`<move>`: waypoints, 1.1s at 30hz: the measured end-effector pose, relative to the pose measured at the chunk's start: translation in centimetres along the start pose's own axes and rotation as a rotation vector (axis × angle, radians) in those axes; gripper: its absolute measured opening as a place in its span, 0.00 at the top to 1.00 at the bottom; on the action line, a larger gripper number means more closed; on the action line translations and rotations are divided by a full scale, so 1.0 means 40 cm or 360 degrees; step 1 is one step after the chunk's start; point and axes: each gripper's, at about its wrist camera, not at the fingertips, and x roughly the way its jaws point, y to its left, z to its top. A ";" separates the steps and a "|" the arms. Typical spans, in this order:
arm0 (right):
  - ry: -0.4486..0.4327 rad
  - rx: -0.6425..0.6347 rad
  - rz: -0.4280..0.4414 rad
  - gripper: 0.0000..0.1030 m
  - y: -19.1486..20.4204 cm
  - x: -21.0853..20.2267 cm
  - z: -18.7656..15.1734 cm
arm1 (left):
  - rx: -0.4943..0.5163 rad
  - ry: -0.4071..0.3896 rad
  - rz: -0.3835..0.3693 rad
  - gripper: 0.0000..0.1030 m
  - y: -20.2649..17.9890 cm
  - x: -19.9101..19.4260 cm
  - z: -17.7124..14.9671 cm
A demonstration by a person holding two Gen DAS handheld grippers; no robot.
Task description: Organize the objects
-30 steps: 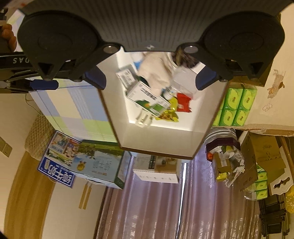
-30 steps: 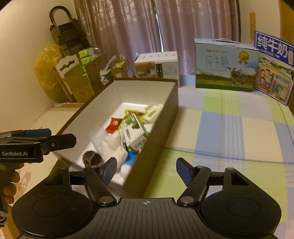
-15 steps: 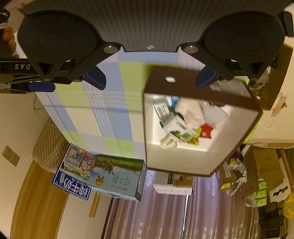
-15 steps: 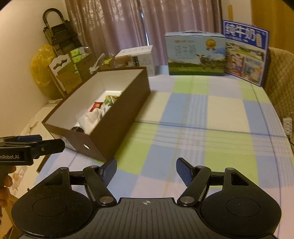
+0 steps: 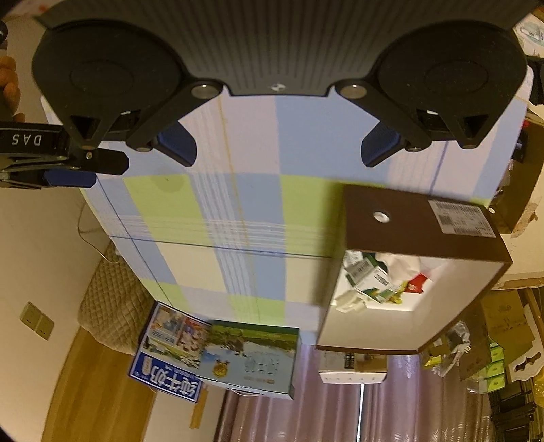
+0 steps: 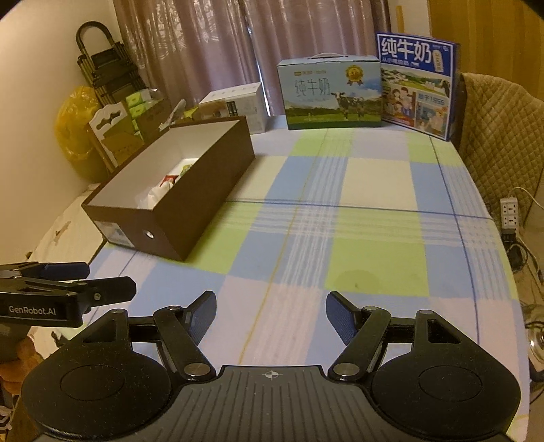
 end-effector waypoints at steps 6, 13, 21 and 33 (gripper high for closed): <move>0.0004 -0.0002 -0.0005 0.33 -0.010 -0.025 -0.022 | 0.0015 0.0016 -0.0013 0.01 -0.039 -0.015 -0.032; 0.0014 -0.0003 -0.0006 0.33 -0.022 -0.043 -0.046 | 0.0024 0.0028 -0.0011 0.01 -0.066 -0.021 -0.053; 0.0024 0.0002 -0.0007 0.33 -0.030 -0.043 -0.048 | 0.0025 0.0029 -0.0001 0.01 -0.073 -0.021 -0.059; 0.0032 0.0033 -0.0021 0.33 -0.047 -0.037 -0.046 | 0.0044 0.0049 0.0002 0.01 -0.084 -0.001 -0.045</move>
